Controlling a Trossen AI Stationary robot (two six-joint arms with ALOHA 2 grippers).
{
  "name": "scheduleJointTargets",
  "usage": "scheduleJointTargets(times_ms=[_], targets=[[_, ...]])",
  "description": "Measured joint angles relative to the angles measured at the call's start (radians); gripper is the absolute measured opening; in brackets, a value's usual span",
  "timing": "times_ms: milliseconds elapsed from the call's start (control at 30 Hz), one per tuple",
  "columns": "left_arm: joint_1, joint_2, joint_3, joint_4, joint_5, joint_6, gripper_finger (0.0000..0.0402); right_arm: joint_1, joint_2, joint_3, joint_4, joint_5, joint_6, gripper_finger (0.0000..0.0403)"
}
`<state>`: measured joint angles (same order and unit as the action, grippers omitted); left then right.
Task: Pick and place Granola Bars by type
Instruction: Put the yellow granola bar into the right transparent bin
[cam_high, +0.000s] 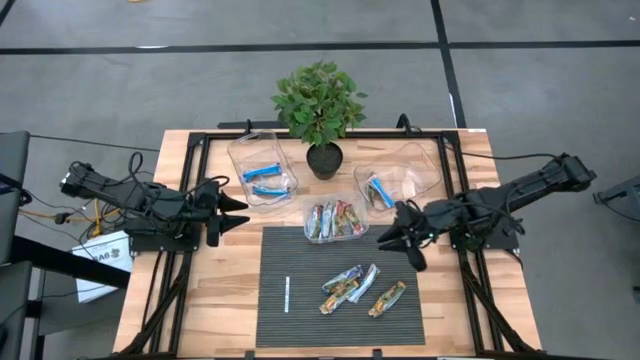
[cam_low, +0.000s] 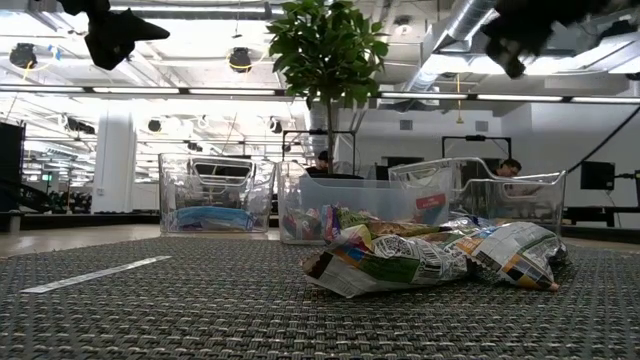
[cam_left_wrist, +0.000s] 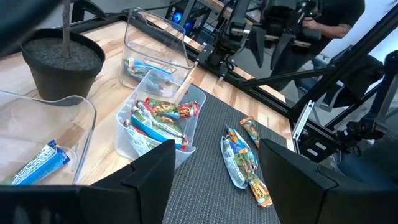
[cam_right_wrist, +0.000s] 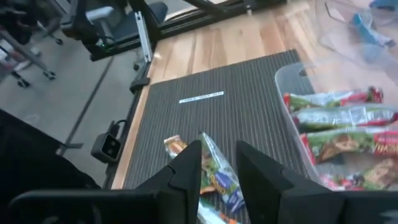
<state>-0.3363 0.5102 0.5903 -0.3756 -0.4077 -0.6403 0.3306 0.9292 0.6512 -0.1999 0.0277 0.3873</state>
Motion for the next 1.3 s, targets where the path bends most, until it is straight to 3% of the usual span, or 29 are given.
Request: scheduleJointTargets(times_ms=[333, 667, 900, 1300], targets=[[0.000, 0.000, 0.000, 0.000, -0.041, -0.061, 0.0224, 0.036, -0.190, -0.270, 0.218, 0.001, 0.032, 0.0090], [0.000, 0.000, 0.000, 0.000, -0.052, -0.079, 0.0224, 0.013, -0.188, -0.281, 0.185, 0.030, 0.036, 0.0090], [0.000, 0.000, 0.000, -0.002, -0.078, -0.071, 0.0224, -0.003, -0.162, -0.281, 0.282, 0.026, 0.112, 0.0090], [-0.001, 0.000, 0.000, -0.008, -0.061, 0.022, 0.0224, 0.010, -0.206, -0.281, 0.305, -0.060, -0.133, 0.0090]])
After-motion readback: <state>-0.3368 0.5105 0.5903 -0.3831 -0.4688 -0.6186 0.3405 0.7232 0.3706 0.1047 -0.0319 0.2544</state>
